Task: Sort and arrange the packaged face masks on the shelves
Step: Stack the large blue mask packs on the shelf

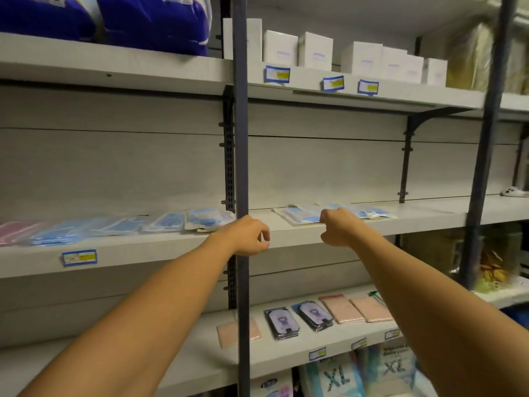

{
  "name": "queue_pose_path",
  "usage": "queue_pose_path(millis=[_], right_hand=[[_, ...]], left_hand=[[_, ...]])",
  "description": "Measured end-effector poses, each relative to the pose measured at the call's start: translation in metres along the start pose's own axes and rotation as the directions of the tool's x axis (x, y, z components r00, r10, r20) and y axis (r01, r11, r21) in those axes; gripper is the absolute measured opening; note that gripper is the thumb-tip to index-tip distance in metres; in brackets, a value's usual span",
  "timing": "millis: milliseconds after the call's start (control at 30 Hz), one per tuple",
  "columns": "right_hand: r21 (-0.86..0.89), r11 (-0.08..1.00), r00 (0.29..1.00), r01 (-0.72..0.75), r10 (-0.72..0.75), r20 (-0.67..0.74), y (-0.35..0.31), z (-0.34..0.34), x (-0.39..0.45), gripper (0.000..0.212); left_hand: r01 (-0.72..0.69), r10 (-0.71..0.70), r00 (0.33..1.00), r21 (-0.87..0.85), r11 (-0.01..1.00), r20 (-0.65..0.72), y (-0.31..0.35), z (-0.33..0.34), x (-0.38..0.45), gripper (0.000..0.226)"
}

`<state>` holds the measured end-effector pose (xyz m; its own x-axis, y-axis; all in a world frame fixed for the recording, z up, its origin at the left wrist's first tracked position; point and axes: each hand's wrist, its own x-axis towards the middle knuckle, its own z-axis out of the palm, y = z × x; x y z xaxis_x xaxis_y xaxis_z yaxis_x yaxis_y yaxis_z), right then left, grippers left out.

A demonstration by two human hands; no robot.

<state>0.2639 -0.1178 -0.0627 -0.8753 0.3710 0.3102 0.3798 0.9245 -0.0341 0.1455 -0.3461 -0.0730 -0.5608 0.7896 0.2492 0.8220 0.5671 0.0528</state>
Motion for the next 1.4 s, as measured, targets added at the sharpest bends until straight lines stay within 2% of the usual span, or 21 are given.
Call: queue_pose_path(millis=[367,667,867,1067,1200,1400], right_hand=[[0.033,0.999,0.999,-0.028,0.027,0.037,0.11,0.044,0.033,0.037],[0.022,0.997,0.997,-0.074,0.074,0.011,0.158,0.073,0.091,0.034],[-0.024,0.991,0.991,-0.129,0.128,-0.039,0.183,0.064,0.148,0.027],[0.006,0.989,0.986,-0.146,0.146,-0.082,0.194,0.061,0.204,0.032],[-0.01,0.992,0.989,-0.128,0.127,-0.077,0.2,0.074,0.228,0.032],[0.044,0.984,0.981,-0.174,0.176,-0.075,0.227,0.087,0.257,0.034]], left_hand=[[0.081,-0.08,0.993,0.011,0.997,-0.09,0.048,0.04,0.079,0.024],[0.162,-0.159,0.975,0.009,0.987,-0.155,0.037,0.061,0.153,0.021],[0.263,-0.261,0.951,-0.009,0.965,-0.165,0.021,0.053,0.214,0.019],[0.376,-0.375,0.926,0.02,0.927,-0.043,-0.006,0.057,0.266,0.028],[0.469,-0.466,0.881,-0.019,0.883,0.08,-0.019,0.063,0.29,0.058],[0.567,-0.553,0.816,-0.05,0.822,0.165,-0.023,0.074,0.307,0.08]])
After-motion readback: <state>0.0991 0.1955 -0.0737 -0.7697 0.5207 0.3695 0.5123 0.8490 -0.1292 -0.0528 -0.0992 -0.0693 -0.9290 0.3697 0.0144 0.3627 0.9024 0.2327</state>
